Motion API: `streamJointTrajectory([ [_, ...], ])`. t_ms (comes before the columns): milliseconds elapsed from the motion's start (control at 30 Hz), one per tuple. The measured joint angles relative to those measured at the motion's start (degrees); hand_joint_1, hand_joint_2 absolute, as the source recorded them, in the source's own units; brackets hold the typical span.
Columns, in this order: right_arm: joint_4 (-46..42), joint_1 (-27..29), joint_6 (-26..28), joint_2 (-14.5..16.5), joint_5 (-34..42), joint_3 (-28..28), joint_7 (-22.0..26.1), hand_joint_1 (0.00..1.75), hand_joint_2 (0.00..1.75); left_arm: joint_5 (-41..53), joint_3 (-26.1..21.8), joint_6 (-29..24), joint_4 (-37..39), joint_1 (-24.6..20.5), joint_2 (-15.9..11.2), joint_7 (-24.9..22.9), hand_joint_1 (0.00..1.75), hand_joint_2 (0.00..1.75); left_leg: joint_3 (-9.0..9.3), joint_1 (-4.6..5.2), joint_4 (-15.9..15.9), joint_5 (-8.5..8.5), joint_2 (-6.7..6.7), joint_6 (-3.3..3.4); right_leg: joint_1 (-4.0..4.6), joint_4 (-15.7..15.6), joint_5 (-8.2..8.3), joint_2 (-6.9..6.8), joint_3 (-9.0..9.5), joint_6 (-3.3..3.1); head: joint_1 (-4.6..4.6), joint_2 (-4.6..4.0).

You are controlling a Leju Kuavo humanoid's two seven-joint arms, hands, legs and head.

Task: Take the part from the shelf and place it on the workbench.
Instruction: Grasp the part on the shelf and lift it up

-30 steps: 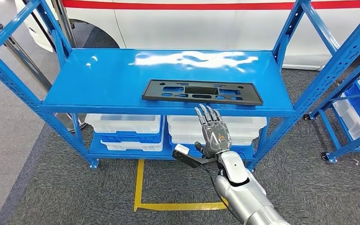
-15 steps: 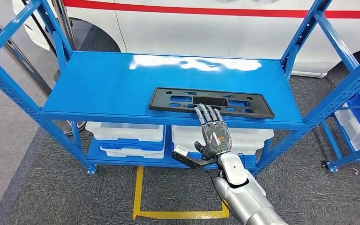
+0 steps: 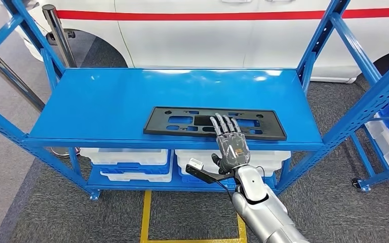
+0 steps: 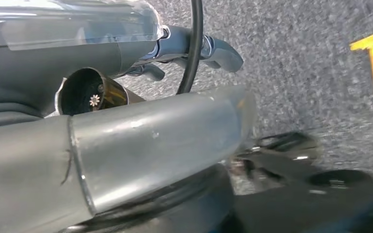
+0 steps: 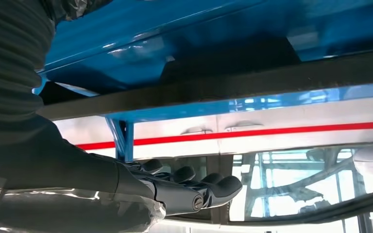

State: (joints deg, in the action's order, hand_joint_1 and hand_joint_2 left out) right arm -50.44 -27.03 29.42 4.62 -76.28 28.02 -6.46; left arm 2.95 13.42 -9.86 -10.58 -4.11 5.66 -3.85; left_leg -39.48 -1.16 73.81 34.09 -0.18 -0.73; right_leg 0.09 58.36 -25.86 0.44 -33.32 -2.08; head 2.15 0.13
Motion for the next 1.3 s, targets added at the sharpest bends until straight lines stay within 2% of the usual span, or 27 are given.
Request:
streamJointTrajectory([
  [33,0.04,0.06,0.0,0.02,-0.02,0.0,-0.01,0.0,1.75,0.02,0.0,0.0,0.0,0.1,0.0,-0.03,0.0,0.0,-0.02,0.03,-1.81,-1.84,0.0,0.22,0.1,0.09,-0.5,0.07,0.58,0.02,-0.01,0.0],
  [100,0.1,0.07,0.0,0.07,-0.07,0.0,-0.01,0.0,1.75,0.05,0.0,-0.01,0.01,0.28,-0.04,-0.06,0.0,0.0,1.67,0.31,-8.83,-7.36,0.0,0.97,0.3,0.27,-1.56,0.16,1.82,0.21,0.04,0.0],
  [167,0.16,0.06,0.01,0.12,-0.12,0.0,-0.03,0.0,1.75,0.07,0.0,-0.02,0.03,0.19,-0.09,-0.07,0.0,0.0,3.0,0.73,-13.84,-9.99,0.04,1.51,0.39,0.43,-2.35,0.18,2.31,0.68,0.08,0.0],
  [267,0.19,0.05,-0.03,0.3,-0.24,0.02,-0.05,0.0,1.75,0.27,0.0,-0.03,0.04,0.03,-0.05,0.22,0.0,0.0,3.6,0.96,-14.99,-10.35,0.0,1.8,0.37,0.06,-2.75,0.14,2.56,1.5,0.05,0.0],
  [400,0.34,-0.45,-2.57,0.38,-0.49,0.19,1.67,0.0,1.75,1.35,0.15,0.37,0.04,-0.1,0.1,1.22,0.0,0.0,4.94,0.68,-16.23,-10.42,-0.15,1.64,0.66,-0.75,-1.96,0.18,3.58,1.13,0.19,0.0],
  [533,1.25,-1.52,-9.32,0.17,0.27,1.68,5.37,0.0,1.75,1.43,0.26,1.02,0.04,-0.29,0.2,1.46,0.0,0.0,4.97,0.93,-16.15,-9.91,-0.17,1.98,0.53,-1.18,-2.38,0.0,3.94,0.96,0.19,0.0],
  [633,2.5,-2.85,-14.89,-0.22,1.89,3.47,6.93,0.0,1.75,1.09,0.26,1.1,0.04,-0.28,0.2,1.99,0.0,0.0,4.89,1.16,-16.01,-9.81,-0.13,2.14,0.3,-1.84,-2.96,-0.09,4.3,1.37,0.18,0.0],
  [767,4.7,-4.94,-18.54,-0.51,3.44,5.3,7.14,0.0,1.75,0.65,0.23,1.07,0.04,-0.22,0.2,2.42,0.0,0.0,4.93,1.18,-15.95,-9.83,-0.13,2.26,0.27,-1.91,-2.9,-0.14,4.32,1.7,0.18,0.0],
  [967,7.81,-7.84,-20.66,-0.51,5.17,7.14,7.09,0.0,1.75,0.37,0.01,0.93,0.04,-0.16,0.2,2.85,0.0,0.0,5.16,1.13,-15.95,-9.91,-0.14,2.33,0.29,-1.88,-2.84,-0.16,4.49,1.97,0.19,0.0],
  [1300,9.56,-9.04,-19.26,-0.37,6.51,8.79,5.83,0.0,1.75,-0.23,-0.49,0.87,0.04,0.05,0.22,3.1,0.0,0.0,5.23,1.05,-15.95,-9.99,-0.15,2.23,0.38,-1.67,-2.85,-0.24,4.53,1.96,0.18,0.0],
])
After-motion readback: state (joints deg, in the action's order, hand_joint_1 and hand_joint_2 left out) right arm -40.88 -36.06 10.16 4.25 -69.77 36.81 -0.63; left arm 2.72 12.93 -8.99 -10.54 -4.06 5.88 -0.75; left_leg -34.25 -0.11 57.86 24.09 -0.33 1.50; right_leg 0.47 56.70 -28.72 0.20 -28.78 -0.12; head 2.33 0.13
